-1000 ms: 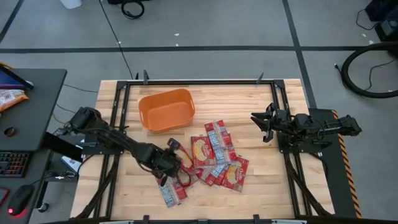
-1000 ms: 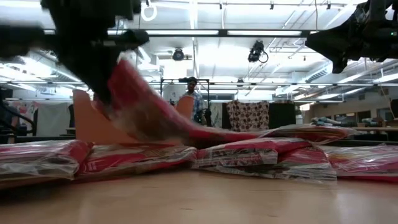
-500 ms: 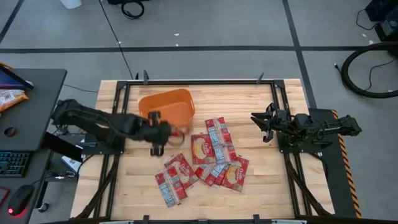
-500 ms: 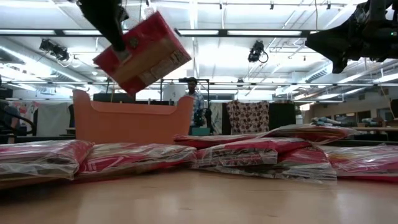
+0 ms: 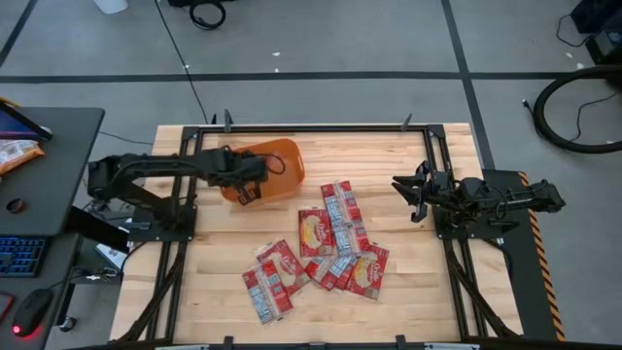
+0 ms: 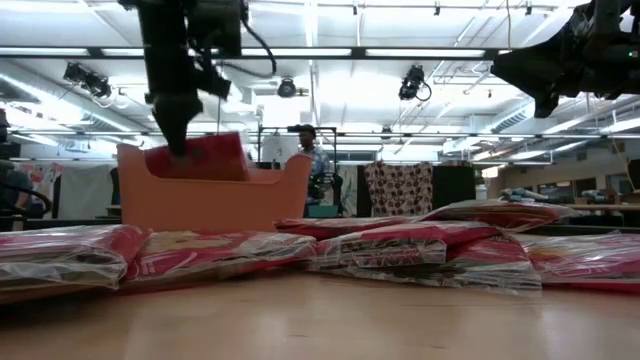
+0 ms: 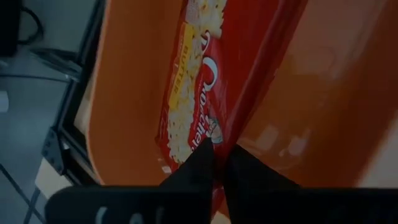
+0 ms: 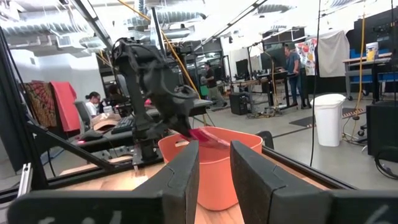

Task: Sort popcorn bags into baskets
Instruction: Put the red popcorn bag into the orange container

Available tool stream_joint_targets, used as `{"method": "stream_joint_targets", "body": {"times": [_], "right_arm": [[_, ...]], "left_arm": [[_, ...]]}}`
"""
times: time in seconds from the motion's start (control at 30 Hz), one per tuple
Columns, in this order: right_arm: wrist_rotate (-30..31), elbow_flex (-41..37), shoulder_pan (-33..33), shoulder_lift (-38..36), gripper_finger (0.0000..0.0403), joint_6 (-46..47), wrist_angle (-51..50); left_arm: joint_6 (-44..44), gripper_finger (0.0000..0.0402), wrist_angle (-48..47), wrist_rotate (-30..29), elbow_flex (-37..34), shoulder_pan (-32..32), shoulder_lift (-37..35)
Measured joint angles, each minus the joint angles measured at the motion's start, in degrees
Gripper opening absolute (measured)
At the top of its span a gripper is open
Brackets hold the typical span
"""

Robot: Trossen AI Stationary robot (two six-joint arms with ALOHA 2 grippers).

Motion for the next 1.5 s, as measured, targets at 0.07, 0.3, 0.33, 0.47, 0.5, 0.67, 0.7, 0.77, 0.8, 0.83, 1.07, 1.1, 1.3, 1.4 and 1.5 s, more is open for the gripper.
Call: {"method": "stream_joint_targets", "body": {"times": [0.07,0.3,0.33,0.47,0.5,0.67,0.7,0.77,0.8,0.83,1.07,1.1,1.3,1.4,1.5], "right_arm": [[0.0,0.0,0.0,0.0,0.0095,0.0,0.1],[0.0,0.0,0.0,0.0,0.0095,0.0,0.2],[0.0,0.0,0.0,0.0,0.0095,0.0,0.3],[0.0,0.0,0.0,0.0,0.0095,0.0,0.3],[0.0,0.0,0.0,0.0,0.0095,0.0,0.3],[0.0,0.0,0.0,0.0,0.0095,0.0,0.3],[0.0,0.0,0.0,0.0,0.0095,0.0,0.3],[0.0,0.0,0.0,0.0,0.0095,0.0,0.3],[0.0,0.0,0.0,0.0,0.0095,0.0,0.3],[0.0,0.0,0.0,0.0,0.0095,0.0,0.3],[0.0,0.0,0.0,0.0,0.0095,0.0,0.3],[0.0,0.0,0.0,0.0,0.0095,0.0,0.3],[0.0,0.0,0.0,0.0,0.0095,0.0,0.3],[0.0,0.0,0.0,0.0,0.0095,0.0,0.3],[0.0,0.0,0.0,0.0,0.0095,0.0,0.4]], "left_arm": [[1.0,0.0026,1.1,0.7,-0.1,1.6,1.4],[2.2,0.0027,5.3,1.2,-0.1,2.6,6.4],[2.1,0.0027,5.8,1.2,-0.1,2.5,7.0],[2.4,0.0045,6.3,0.6,-0.1,1.5,8.7],[2.9,0.0053,6.7,0.3,-0.1,1.2,8.7],[6.6,0.0104,7.3,-1.5,1.0,0.0,8.5],[7.6,0.0112,7.6,-1.5,1.7,-0.5,8.4],[10.1,0.0125,7.8,-1.5,3.1,-1.8,8.2],[12.2,0.0129,8.8,-1.1,3.7,-2.8,8.2],[14.5,0.0131,10.6,-0.4,4.2,-3.9,8.2],[29.9,0.0135,25.6,9.0,4.1,-12.7,8.7],[31.5,0.0135,26.9,10.0,4.0,-13.7,8.7],[39.8,0.0135,33.0,13.2,4.0,-18.0,10.0],[43.9,0.0135,34.1,13.0,4.0,-19.6,12.4],[45.6,0.0143,35.6,11.8,4.0,-21.4,15.5]]}}
